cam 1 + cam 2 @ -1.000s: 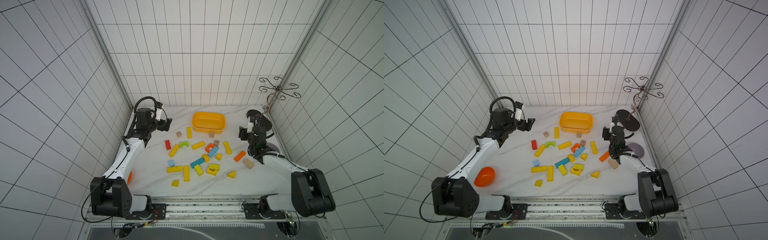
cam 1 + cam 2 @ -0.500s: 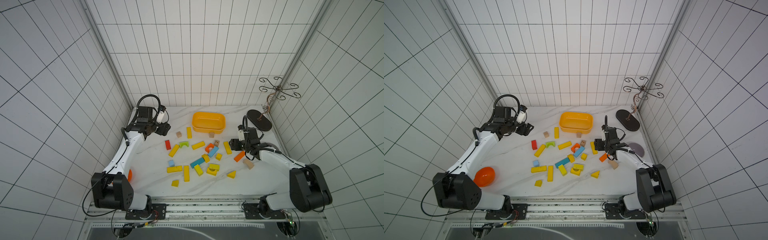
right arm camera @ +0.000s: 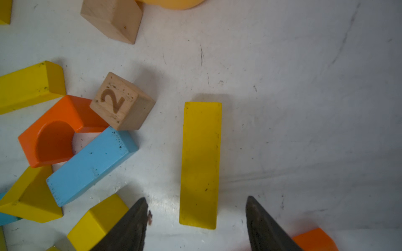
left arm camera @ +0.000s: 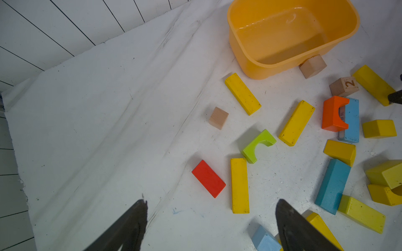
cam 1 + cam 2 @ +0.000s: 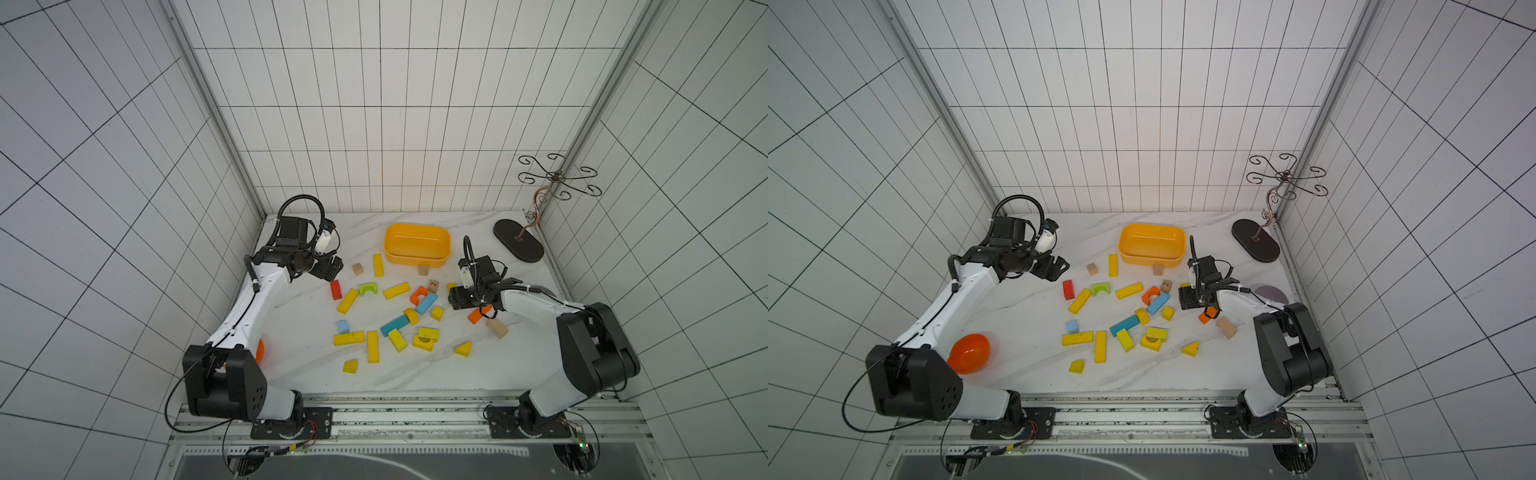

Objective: Pick out the yellow building blocks
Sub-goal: Pick up the building block from the center of the board.

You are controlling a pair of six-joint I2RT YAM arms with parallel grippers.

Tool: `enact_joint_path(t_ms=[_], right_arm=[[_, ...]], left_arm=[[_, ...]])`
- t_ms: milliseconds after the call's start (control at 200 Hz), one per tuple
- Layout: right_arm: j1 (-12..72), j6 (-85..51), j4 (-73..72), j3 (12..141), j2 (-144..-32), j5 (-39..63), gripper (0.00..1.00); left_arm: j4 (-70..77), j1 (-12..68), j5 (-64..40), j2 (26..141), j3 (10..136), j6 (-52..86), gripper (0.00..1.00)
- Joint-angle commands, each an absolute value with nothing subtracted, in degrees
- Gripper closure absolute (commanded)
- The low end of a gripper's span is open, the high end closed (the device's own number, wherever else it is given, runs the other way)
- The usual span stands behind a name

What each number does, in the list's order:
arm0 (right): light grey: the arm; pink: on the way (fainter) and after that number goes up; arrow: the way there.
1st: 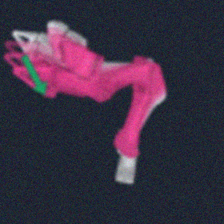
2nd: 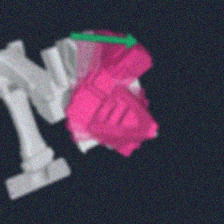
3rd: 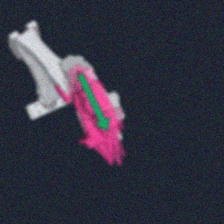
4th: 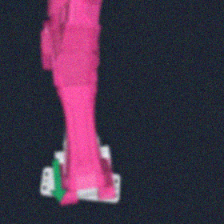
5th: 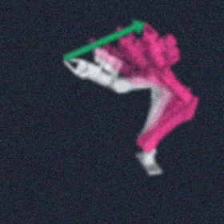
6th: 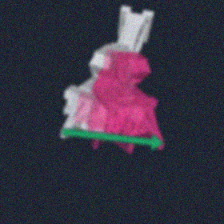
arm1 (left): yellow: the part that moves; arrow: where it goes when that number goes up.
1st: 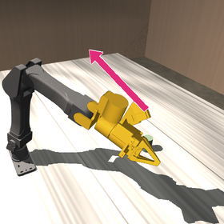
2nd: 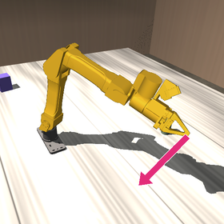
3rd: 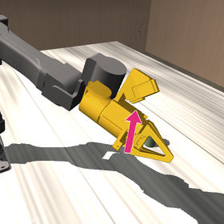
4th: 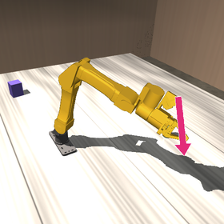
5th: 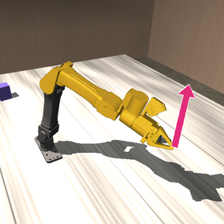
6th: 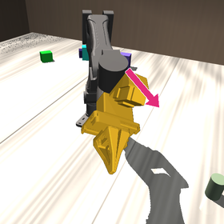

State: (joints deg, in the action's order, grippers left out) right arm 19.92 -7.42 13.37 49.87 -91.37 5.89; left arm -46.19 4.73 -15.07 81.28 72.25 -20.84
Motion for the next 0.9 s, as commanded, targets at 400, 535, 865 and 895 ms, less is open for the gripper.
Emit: enact_joint_path(t_ms=[400,535,865,895], right_arm=[[20.81,-5.34,15.33,59.14,-98.24,3.43,0.38],[21.35,-5.71,14.88,58.47,-98.78,2.98,0.40],[21.65,-4.62,16.21,59.43,-100.87,-0.04,0.41],[21.66,-4.57,16.38,59.53,-101.06,-0.32,0.41]], left_arm=[[-48.34,4.84,-12.43,76.22,67.35,-24.69,0.09],[-49.03,4.89,-10.95,76.12,66.45,-24.87,0.10],[-49.35,4.85,-9.89,75.26,64.12,-25.50,0.10],[-49.40,4.84,-9.80,75.14,63.99,-25.53,0.10]])
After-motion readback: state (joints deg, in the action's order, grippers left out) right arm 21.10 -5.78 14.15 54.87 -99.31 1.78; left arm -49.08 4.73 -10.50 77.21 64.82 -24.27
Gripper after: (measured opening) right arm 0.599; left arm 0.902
